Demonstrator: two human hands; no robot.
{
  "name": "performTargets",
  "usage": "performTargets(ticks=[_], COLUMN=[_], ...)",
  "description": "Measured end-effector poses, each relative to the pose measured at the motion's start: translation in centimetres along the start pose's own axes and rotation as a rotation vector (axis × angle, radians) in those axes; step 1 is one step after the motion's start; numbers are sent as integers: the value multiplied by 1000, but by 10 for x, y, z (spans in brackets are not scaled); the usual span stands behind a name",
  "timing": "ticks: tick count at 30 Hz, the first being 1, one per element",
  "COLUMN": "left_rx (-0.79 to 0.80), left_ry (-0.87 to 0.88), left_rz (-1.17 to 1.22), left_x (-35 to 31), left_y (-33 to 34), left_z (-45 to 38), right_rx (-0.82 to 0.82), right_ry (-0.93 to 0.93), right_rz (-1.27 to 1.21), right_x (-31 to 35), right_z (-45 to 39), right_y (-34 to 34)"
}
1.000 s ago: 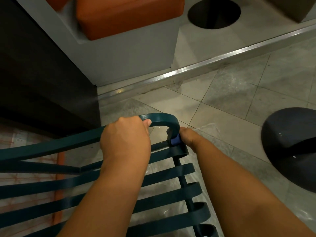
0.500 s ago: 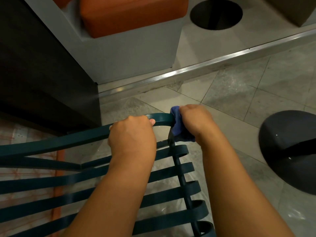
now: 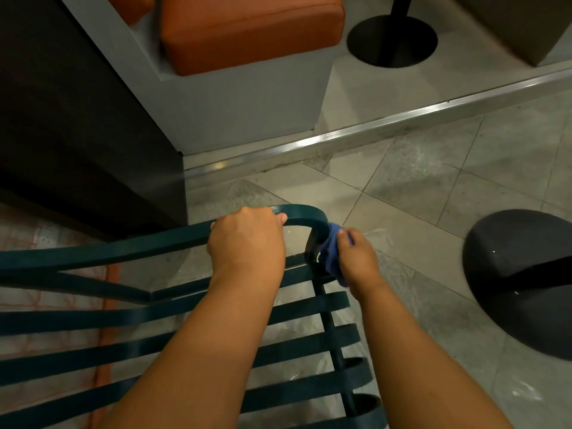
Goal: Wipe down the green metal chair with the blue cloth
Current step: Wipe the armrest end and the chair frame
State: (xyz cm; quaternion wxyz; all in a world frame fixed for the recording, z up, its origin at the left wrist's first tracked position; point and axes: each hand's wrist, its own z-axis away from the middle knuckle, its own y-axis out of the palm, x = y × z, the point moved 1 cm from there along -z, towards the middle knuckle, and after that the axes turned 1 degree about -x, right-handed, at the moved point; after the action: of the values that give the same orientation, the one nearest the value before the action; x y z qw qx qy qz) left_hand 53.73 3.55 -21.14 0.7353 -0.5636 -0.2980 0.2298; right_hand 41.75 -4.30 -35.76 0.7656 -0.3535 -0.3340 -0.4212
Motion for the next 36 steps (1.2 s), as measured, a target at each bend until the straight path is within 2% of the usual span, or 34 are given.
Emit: performTargets(ticks=[3,5,6,9,12,14,16,18,20,22,24,25,26,27,28,29,30,31,32,34,36], left_rx=[-30,-41,-44,-54,-63,-76,-84,-91,-92,-84,-75,-71,-68,-65,-65,-68,-73,-76,-77,-71,-56], left_ry=[13,10,3,-18,-9,-15,-7,1,-1,3,10,9,6,1,-5,-11,-19,-27,-33,-42,-39], left_rz=[-28,-30,-26,6,18,33,29,30,30,13,-10,-11,-6,-1,2,6,14,22,24,20,33], left_x=[0,-1,-1,-1,0,0,0,-1,-2,-3,-4,-4,-3,-3,-2,-1,0,1,1,3,5], left_y=[2,2,2,2,5,6,8,9,9,7,5,5,4,3,2,1,0,-2,-3,-4,-2], left_z=[1,1,2,1,0,0,0,-1,0,1,3,4,5,5,5,6,6,7,8,9,9], right_rx=[-100,-20,28,-3,-70,-35,15,-9,-75,-71,75,198,303,405,430,468,524,507,449,272,148], right_ry=[-234,-468,-518,-474,-282,-129,-11,36,-54,-232,-452,-489,-585,-626,-702,-743,-660,-561,-538,-648,-608], right_rz=[491,763,804,654,450,318,325,420,535,721,1011,1070,1110,1037,944,958,1063,1040,1081,1081,953], right_x=[-44,-65,-73,-82,-82,-79,-70,-63,-53,-52,-51,-55,-54,-54,-58,-57,-44,-40,-42,-51,-59], right_z=[11,33,41,36,19,6,-4,-9,3,23,47,58,68,76,73,69,67,57,47,40,38], right_y=[1,18,25,30,25,15,7,13,28,49,74,89,100,113,126,133,127,119,110,77,46])
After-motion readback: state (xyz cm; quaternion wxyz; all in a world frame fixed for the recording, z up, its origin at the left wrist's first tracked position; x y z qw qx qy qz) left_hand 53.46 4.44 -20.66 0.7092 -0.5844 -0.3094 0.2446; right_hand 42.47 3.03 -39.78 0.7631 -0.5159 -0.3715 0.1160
